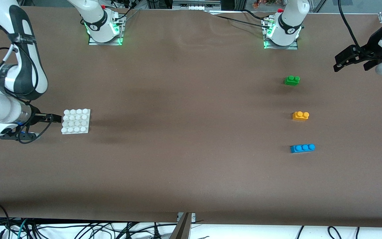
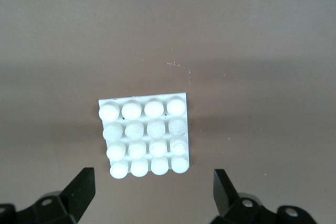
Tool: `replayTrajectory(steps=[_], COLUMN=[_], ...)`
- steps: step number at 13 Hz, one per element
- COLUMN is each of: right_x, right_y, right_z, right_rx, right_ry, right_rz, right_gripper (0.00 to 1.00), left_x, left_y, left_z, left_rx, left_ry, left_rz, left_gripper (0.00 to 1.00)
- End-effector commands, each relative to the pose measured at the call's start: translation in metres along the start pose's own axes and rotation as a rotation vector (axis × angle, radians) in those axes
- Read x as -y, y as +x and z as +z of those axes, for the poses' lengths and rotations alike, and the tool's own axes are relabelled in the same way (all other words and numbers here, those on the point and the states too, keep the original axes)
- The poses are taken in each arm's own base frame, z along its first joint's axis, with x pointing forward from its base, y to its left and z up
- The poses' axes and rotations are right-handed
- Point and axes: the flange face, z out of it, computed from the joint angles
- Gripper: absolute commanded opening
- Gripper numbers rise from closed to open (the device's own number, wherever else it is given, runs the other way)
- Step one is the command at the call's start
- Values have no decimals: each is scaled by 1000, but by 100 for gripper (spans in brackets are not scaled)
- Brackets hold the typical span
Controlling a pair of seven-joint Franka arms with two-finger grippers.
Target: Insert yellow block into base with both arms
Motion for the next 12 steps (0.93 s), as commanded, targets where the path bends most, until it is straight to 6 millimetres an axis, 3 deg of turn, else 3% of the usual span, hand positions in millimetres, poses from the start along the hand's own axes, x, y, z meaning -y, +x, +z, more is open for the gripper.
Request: replayTrajectory(steps=[1, 7, 12], right_x=[1, 6, 9], right_y=[3, 5, 3], right_z=[19, 81, 102], right_rx=[6, 14, 48], right_ry=[-11, -13, -16], right_rz=[6, 38, 22], right_gripper=[100, 100, 100], left_x=[0, 0, 0], left_y=[-2, -2, -2], left_z=[-8, -8, -8], left_rx=[0, 0, 0], left_ry=[-19, -19, -19], left_rz=[3, 1, 1], left_gripper=[100, 100, 100])
